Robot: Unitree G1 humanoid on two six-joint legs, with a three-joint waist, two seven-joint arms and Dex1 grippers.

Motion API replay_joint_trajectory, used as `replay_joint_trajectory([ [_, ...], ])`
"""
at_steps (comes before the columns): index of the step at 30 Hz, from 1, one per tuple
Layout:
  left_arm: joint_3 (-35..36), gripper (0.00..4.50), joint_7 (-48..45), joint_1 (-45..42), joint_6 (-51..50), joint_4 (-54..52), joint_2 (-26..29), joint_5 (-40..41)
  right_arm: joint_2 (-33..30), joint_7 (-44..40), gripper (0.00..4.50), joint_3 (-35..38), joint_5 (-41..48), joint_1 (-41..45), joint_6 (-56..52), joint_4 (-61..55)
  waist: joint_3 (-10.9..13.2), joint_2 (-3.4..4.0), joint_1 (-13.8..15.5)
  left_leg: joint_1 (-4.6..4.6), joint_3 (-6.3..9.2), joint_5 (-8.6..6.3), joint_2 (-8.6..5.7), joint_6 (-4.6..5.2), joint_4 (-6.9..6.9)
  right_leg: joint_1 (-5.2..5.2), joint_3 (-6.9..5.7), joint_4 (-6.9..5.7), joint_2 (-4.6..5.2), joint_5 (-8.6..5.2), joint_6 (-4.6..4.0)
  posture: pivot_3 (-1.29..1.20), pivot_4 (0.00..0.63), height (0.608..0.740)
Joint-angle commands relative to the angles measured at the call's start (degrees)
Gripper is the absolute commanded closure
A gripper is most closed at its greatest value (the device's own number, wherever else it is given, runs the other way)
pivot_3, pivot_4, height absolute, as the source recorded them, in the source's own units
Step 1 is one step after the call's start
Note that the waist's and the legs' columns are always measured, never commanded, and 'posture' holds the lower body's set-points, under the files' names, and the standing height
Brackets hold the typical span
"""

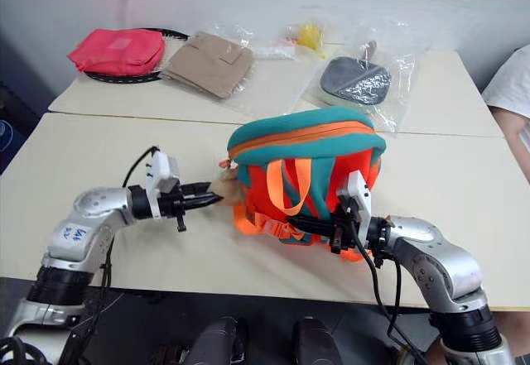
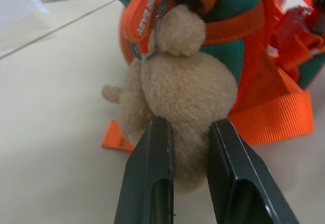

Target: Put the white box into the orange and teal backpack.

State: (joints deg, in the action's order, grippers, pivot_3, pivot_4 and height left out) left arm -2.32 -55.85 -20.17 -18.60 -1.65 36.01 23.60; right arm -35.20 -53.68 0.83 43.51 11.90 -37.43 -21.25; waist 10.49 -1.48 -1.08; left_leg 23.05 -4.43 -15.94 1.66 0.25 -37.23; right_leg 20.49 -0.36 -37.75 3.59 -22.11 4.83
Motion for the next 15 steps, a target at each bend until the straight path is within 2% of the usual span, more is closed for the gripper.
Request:
replay_joint_trajectory([
  [1,0.7,3.76,-1.7,1.9,-1.4,-4.2,-1.6,3.8,1.0,0.1,4.48,3.2,2.3,-0.8,1.9,-2.6,0.0,0.00,0.4,0.00,0.01,0.00,-0.01,0.01,0.00,-0.01,-0.01,0.00,0.01,0.00,0.00,0.00,0.150,0.740],
  [4,5.5,3.76,-1.8,1.0,-0.8,-7.7,-1.3,7.4,2.6,1.1,4.48,6.0,5.3,-0.5,1.9,-3.4,0.0,0.00,0.8,0.10,0.10,0.00,0.00,0.00,0.00,0.02,-0.09,-0.01,0.01,0.00,0.00,0.00,0.150,0.740],
  [10,10.1,3.76,0.4,-4.1,-4.4,-11.7,-1.1,12.6,5.2,5.6,4.48,9.3,10.6,-0.1,0.6,-4.9,0.0,0.01,0.7,0.11,0.13,0.02,0.02,-0.03,0.02,0.03,-0.14,-0.04,-0.04,0.00,0.00,0.00,0.150,0.740],
  [13,8.9,3.76,-0.6,-4.6,-9.9,-14.6,1.2,14.7,6.6,7.9,4.48,9.9,10.8,0.2,1.5,-4.8,0.0,0.01,0.6,0.12,0.13,0.02,0.01,-0.04,0.04,0.04,-0.15,-0.06,-0.04,0.00,0.00,0.00,0.150,0.740],
  [15,5.6,3.76,-2.9,-1.8,-15.2,-18.3,4.7,15.8,8.3,9.7,4.48,10.2,10.3,0.9,2.7,-4.1,0.0,0.02,0.1,0.13,0.14,0.03,0.01,-0.05,0.08,0.04,-0.14,-0.05,-0.05,0.00,0.00,0.00,0.150,0.740],
])
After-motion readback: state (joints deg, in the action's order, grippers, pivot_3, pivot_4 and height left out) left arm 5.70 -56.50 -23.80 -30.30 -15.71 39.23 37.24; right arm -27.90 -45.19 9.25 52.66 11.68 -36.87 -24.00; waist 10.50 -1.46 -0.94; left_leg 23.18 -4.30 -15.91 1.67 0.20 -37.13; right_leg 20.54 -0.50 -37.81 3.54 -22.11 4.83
